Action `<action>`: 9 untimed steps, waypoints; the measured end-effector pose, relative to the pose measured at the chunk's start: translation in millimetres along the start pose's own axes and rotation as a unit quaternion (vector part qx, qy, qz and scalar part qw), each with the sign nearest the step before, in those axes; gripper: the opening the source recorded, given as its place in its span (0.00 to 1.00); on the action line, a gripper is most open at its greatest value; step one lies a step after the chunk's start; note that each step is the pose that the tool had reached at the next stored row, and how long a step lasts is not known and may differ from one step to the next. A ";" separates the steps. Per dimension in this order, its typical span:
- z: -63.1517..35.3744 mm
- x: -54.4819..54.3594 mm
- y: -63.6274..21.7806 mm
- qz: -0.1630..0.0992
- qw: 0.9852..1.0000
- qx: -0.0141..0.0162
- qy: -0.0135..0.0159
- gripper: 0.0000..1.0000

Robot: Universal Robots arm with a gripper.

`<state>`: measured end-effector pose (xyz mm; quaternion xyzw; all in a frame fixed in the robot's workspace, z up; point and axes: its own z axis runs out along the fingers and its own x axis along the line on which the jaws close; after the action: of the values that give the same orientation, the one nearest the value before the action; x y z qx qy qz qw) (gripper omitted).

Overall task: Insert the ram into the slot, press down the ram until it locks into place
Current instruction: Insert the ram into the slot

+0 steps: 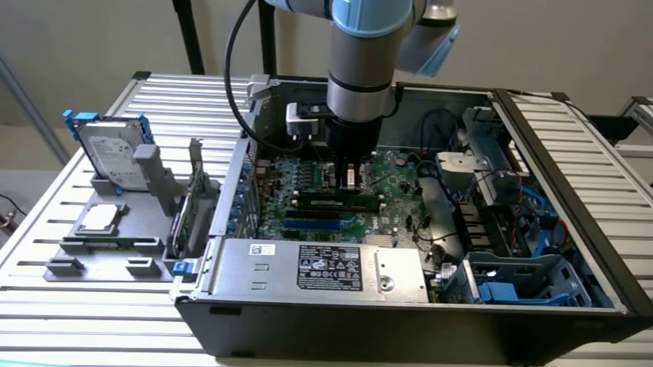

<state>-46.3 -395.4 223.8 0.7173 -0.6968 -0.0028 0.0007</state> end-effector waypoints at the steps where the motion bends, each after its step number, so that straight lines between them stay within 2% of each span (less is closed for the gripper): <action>1: 0.0 0.0 0.0 0.000 1.000 0.000 0.000 0.13; 9: -3.7 0.0 0.0 -0.003 1.000 -0.001 0.000 0.13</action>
<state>-46.3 -395.3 227.5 0.7191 -0.6949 -0.0031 0.0015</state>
